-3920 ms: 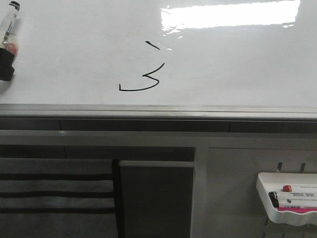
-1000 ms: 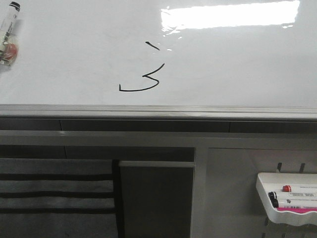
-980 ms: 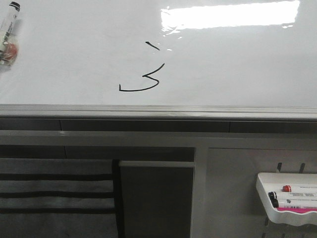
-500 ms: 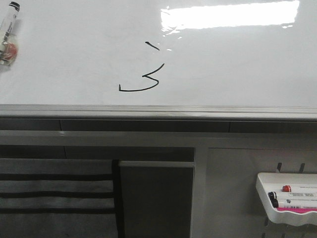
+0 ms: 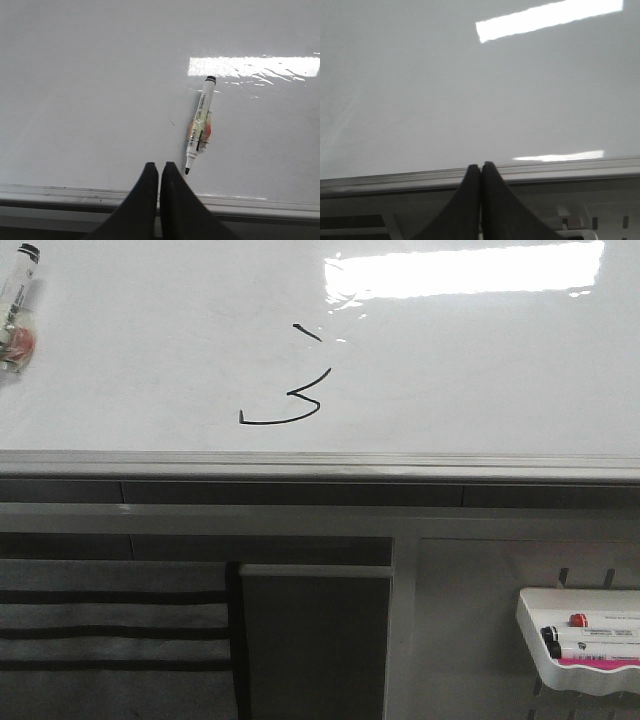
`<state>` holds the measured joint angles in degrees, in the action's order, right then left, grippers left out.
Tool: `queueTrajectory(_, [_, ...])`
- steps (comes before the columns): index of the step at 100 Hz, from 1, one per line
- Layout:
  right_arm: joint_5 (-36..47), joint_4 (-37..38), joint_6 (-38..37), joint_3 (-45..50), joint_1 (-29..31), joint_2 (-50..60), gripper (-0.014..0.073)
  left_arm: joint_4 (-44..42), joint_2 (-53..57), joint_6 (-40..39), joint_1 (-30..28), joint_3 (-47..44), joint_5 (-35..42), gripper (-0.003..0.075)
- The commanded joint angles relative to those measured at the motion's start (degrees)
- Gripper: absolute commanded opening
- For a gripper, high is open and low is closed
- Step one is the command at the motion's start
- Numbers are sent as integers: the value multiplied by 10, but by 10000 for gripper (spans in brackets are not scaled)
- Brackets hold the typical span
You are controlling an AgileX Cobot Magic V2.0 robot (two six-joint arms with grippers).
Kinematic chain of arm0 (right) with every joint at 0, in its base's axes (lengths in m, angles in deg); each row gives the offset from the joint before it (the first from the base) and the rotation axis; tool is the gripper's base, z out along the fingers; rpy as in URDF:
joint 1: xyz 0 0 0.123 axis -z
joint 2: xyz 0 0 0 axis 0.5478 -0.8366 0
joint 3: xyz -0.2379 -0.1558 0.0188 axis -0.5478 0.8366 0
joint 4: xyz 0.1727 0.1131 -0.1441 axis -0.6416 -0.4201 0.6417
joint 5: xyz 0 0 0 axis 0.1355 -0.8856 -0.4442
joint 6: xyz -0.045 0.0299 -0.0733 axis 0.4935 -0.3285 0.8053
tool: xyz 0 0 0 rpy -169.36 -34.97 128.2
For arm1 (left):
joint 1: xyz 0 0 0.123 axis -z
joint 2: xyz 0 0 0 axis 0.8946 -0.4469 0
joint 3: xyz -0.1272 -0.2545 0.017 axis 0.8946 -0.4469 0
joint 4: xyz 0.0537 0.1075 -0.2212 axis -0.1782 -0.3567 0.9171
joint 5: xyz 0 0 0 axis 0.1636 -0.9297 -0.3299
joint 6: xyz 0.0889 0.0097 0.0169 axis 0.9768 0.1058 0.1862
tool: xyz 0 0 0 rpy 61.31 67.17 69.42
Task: Write number 3 on whiteboard
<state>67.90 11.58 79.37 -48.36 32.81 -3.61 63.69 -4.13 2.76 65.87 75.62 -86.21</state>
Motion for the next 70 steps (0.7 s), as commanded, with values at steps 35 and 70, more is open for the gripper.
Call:
queueTrajectory(35, [28, 195, -160, 15, 14, 9, -69, 0, 16, -5, 5, -5, 41, -20])
queueTrajectory(70, [48, 238, -203, 15, 14, 9, -69, 0, 16, -5, 5, -5, 41, -20])
